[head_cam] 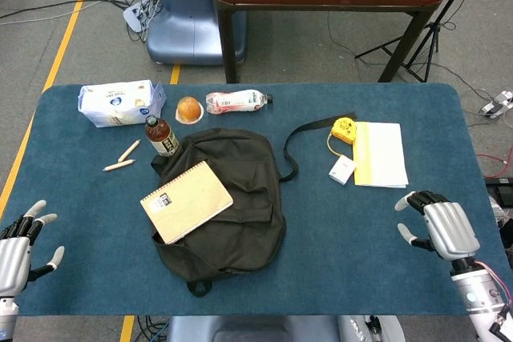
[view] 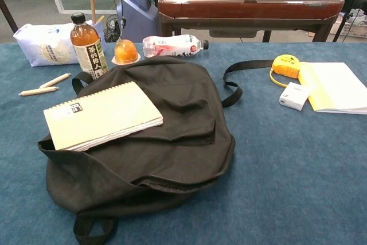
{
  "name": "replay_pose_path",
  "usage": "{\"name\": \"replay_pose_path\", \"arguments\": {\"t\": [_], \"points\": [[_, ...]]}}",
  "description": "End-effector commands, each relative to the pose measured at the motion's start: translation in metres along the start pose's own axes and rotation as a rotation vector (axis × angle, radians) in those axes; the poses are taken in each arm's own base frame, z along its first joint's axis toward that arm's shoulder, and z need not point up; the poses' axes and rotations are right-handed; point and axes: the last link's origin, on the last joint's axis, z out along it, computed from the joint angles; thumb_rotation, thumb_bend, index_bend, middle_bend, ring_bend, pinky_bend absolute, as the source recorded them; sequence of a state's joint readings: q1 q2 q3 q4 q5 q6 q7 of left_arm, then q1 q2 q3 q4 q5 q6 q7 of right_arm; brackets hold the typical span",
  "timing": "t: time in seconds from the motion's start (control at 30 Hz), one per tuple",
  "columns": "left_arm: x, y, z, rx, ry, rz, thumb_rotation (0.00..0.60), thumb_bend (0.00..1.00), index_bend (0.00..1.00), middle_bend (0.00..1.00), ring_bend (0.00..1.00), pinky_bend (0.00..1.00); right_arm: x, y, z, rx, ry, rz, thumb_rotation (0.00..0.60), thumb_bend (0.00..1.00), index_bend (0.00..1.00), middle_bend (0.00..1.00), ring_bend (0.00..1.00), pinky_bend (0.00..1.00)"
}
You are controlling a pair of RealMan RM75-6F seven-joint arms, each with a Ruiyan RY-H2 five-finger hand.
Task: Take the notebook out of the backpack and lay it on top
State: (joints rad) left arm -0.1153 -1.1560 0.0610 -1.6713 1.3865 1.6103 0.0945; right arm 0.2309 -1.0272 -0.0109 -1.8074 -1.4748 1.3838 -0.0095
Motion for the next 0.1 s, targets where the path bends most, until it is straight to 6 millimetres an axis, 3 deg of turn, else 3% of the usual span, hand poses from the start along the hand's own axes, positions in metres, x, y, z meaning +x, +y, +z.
{"name": "replay_pose_path", "arguments": {"t": [0.03, 0.1], "points": [[-0.0002, 0.0022, -0.0010, -0.006, 0.006, -0.004, 0.600, 0.27, 0.27, 0.13, 0.16, 0.23, -0.0014, 0.0002, -0.0026, 0.002, 0.017, 0.000, 0.600, 0.33, 0.46, 0.42, 0.31, 0.40], [-0.0005, 0.0035, -0.0012, -0.011, 0.010, -0.004, 0.600, 0.27, 0.27, 0.13, 0.16, 0.23, -0.0011, 0.0000, -0.0050, 0.001, 0.032, 0.005, 0.600, 0.33, 0.46, 0.42, 0.31, 0.40]]}}
